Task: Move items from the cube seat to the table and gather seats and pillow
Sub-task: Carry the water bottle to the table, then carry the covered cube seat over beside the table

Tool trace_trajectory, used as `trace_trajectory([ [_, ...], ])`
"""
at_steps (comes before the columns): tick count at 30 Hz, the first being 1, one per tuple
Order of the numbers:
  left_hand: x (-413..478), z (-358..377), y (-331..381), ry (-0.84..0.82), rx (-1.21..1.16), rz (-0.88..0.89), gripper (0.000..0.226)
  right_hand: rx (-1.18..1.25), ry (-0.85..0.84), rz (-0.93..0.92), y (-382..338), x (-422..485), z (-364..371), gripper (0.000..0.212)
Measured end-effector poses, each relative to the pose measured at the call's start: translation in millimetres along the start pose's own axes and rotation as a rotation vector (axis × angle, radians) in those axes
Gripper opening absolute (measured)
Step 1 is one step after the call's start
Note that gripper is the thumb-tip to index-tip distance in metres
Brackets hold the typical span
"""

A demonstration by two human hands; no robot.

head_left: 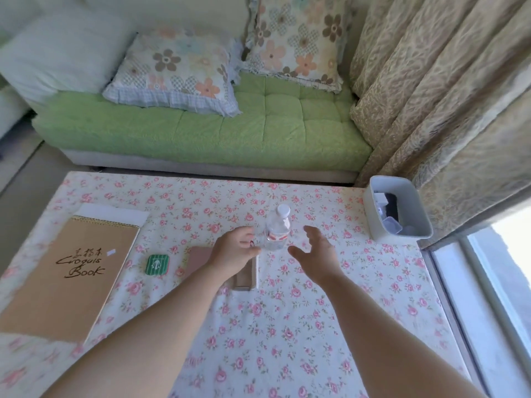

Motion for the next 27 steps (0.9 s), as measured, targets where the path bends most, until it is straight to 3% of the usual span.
trace_trajectory([
  [14, -197.4, -94.5, 78.5, 0.155, -0.016, 0.295, 0.038, 0.375, 0.353, -0.042, -72.7, -214.8, -43.5, 0.047],
  [22, -270.3, -90.6, 89.1, 0.181, -0.046, 0.37, 0.033, 0.457, 0.483, -0.039, -66.3, -310.4, -50.0, 0.042],
  [27, -332.4, -65.2, 86.7, 0.096, -0.03, 0.454, 0.031, 0.487, 0.594, -0.019, -43.4, -388.0, -42.4, 0.041],
])
Point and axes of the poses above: each hand's wrist, its own x-axis towards the middle knuckle, its own z-axis out of the palm, y = z × x, the point moved 8 cm from there along x, towards the middle knuckle, and after that the axes turned 13 degrees about x, right-handed, at the moved point
